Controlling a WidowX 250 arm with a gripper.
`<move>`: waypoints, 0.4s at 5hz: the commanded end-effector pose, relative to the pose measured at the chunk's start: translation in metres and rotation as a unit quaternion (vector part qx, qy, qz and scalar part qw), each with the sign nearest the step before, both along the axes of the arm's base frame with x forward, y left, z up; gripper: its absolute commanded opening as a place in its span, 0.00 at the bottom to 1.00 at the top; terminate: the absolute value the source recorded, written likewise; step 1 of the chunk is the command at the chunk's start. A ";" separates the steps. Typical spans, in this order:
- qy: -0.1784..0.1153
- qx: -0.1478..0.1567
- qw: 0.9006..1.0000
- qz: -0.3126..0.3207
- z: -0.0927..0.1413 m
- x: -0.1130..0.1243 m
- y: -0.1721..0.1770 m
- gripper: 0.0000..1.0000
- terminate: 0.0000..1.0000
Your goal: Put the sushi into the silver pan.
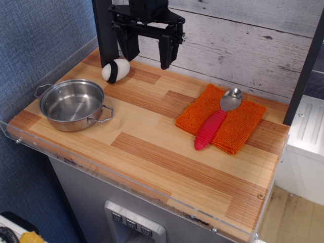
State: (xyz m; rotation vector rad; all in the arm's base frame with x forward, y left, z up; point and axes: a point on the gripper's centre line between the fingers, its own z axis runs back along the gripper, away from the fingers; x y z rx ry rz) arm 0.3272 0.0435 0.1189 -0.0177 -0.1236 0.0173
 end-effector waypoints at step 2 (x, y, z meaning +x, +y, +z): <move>-0.042 -0.001 0.999 0.018 0.007 0.014 0.034 1.00 0.00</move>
